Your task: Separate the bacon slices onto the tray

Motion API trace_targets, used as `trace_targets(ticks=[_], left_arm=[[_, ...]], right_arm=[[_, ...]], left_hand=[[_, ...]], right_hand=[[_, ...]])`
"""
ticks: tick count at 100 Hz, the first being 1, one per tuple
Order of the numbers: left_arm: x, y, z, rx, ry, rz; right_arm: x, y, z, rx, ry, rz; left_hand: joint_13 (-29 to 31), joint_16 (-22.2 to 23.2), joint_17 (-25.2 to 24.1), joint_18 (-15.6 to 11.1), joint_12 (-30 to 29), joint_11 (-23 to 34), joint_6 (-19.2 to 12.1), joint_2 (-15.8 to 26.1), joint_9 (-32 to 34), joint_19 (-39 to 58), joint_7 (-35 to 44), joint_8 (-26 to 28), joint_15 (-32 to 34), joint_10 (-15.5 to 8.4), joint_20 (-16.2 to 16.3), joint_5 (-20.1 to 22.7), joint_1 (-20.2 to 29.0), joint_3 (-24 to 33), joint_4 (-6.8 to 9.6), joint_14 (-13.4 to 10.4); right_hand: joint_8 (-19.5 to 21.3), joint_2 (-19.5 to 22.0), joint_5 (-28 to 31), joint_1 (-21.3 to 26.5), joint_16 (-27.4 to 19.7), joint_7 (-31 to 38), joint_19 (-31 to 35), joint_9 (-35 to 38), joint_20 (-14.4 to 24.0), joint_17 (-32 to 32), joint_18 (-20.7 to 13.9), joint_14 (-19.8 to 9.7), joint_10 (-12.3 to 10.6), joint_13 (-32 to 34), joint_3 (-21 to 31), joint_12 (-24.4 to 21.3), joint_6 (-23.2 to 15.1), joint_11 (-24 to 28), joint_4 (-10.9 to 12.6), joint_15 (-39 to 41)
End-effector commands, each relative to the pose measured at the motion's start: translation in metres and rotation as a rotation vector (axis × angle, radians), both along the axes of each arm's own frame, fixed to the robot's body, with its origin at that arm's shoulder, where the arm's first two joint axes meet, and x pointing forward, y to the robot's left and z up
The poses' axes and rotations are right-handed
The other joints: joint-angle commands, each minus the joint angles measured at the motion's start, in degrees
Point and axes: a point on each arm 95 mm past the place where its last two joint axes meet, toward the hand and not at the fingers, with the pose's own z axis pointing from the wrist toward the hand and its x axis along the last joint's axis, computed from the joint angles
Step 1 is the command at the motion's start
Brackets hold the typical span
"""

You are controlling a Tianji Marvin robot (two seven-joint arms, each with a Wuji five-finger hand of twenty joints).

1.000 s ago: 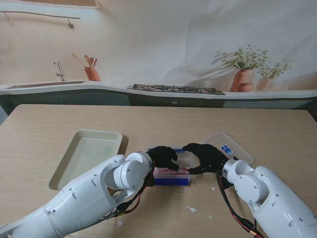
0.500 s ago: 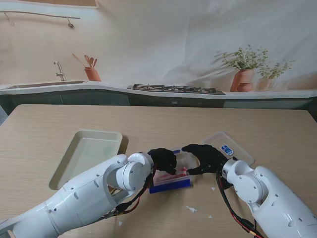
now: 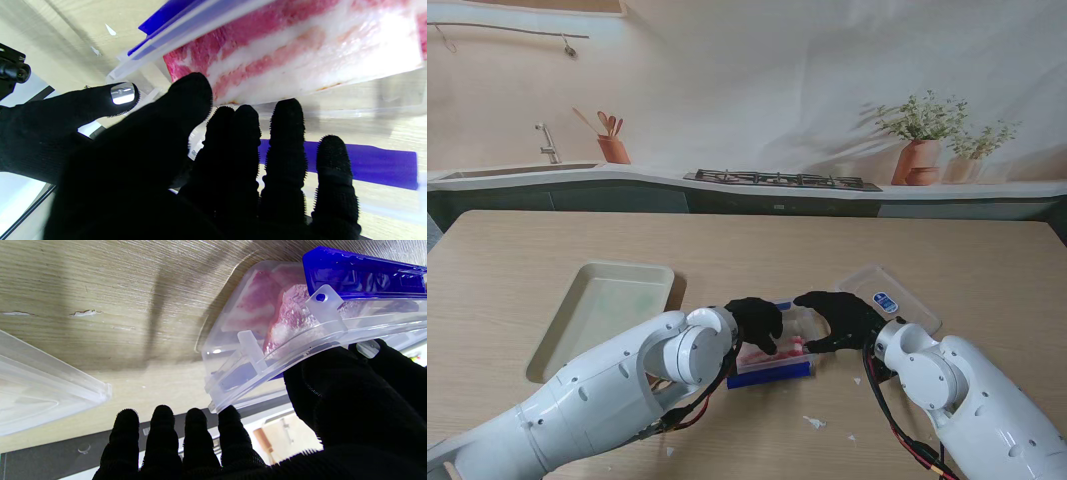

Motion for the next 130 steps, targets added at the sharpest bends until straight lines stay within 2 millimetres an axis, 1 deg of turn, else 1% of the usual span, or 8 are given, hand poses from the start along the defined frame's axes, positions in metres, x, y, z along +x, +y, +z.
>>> trace_targets(ticks=[1,24,43,55,64,81,93,130], left_arm=[[-0.0014,0.0011,-0.0037,0.019,0.033,0.007],[-0.0008,0.0015,-0.0047,0.039,0.043,0.007],[-0.0007,0.0026,-0.0054,0.053,0.019,-0.022],[-0.0002,0.0035,-0.0055,0.054,0.007,-0.029],[0.0002,0.0038,-0.0057,0.045,-0.013,-0.023],[0.0000,0.0043,-0.0042,0.036,-0.061,-0.031],[-0.0008,0.0054,-0.0020,0.040,-0.062,-0.038],[-0.0012,0.0076,0.0002,0.032,-0.102,-0.050]], right_arm=[[-0.0021,0.0028,-0.0041,0.000,0.019,0.009],[-0.0018,0.0030,-0.0043,0.000,0.015,0.011],[-0.0021,0.0032,-0.0046,0.000,0.015,0.008],[-0.0022,0.0035,-0.0048,0.000,0.016,0.005],[-0.0023,0.0036,-0.0049,-0.001,0.016,0.005],[-0.0022,0.0037,-0.0050,-0.001,0.017,0.004],[-0.0021,0.0039,-0.0052,-0.002,0.019,0.005],[-0.0020,0.0044,-0.0055,-0.003,0.020,0.007]], left_hand=[[2.51,2.01,-1.68,1.72,1.22,5.41,5.11,-3.24,4.92,-3.60,-2.55,-0.75,2.57,-6.89,-0.48,-1.63,1.79,1.61,-2.86,-1.55],[5.16,6.10,-1.33,1.97,2.17,12.69,6.67,-4.14,6.12,-3.69,-3.32,-1.14,5.46,-8.20,-0.38,1.66,1.69,2.35,-3.24,-2.90],[0.58,8.24,-6.74,0.19,3.37,15.23,-3.98,-3.48,2.81,-5.94,10.37,2.85,5.64,-10.89,-1.81,0.35,-1.31,3.27,-3.41,-3.79],[-2.08,7.88,-9.33,0.57,3.76,14.29,-11.27,-3.23,1.93,-8.06,22.97,3.96,5.17,-10.79,-3.44,0.49,-0.24,0.57,-3.14,-2.97],[-3.64,6.55,-9.75,0.99,3.28,11.38,-13.64,-2.07,0.98,-8.85,25.56,5.24,3.13,-9.80,-3.92,2.59,-0.18,0.27,-2.97,-1.96],[-7.37,4.72,-10.54,0.08,1.74,3.06,-13.51,-0.52,-1.69,-9.35,24.87,6.04,0.75,-7.13,-4.40,3.97,0.40,0.16,-2.52,-0.46],[-6.96,-0.93,-10.71,0.14,-18.68,-9.46,-10.05,1.21,-2.68,-10.10,24.06,10.24,-5.16,-2.11,-4.96,2.62,0.98,0.41,-1.98,1.10],[-6.64,-1.79,-11.56,0.81,-22.81,-9.09,-8.33,2.27,-0.71,-12.25,25.74,12.03,-5.24,-1.05,-6.03,1.05,0.86,1.35,-1.57,1.40]], right_hand=[[0.24,-0.70,0.00,0.86,0.58,0.23,0.32,-0.80,1.28,0.35,0.08,-1.62,-0.64,-1.61,-0.11,0.35,0.56,0.44,-0.98,0.61],[0.27,-0.77,0.06,0.83,0.71,0.29,0.39,-0.82,1.31,0.49,0.14,-1.55,-0.62,-1.64,0.11,0.41,0.59,0.57,-0.98,0.86],[0.27,-0.72,0.10,0.82,0.78,0.33,0.48,-0.80,1.38,0.55,0.12,-1.52,-0.59,-1.64,0.20,0.43,0.55,0.61,-0.99,1.00],[0.26,-0.58,0.07,0.84,0.83,0.32,0.54,-0.81,1.44,0.56,0.18,-1.33,-0.63,-1.64,0.22,0.43,0.58,0.62,-1.00,1.10],[0.26,-0.51,0.10,0.92,0.86,0.34,0.57,-0.81,1.48,0.51,0.15,-1.35,-0.60,-1.67,0.25,0.44,0.53,0.64,-0.99,1.16],[0.25,-0.45,0.11,0.93,0.88,0.36,0.61,-0.81,1.52,0.51,0.16,-1.39,-0.62,-1.66,0.19,0.45,0.52,0.66,-1.00,1.19],[0.25,-0.56,0.10,0.94,0.89,0.37,0.64,-0.76,1.55,0.52,0.17,-1.36,-0.70,-1.65,0.17,0.46,0.47,0.71,-1.00,1.23],[0.23,-0.57,0.09,1.01,0.88,0.40,0.64,-0.83,1.59,0.52,0.16,-1.47,-0.65,-1.68,0.23,0.45,0.58,0.69,-0.99,1.21]])
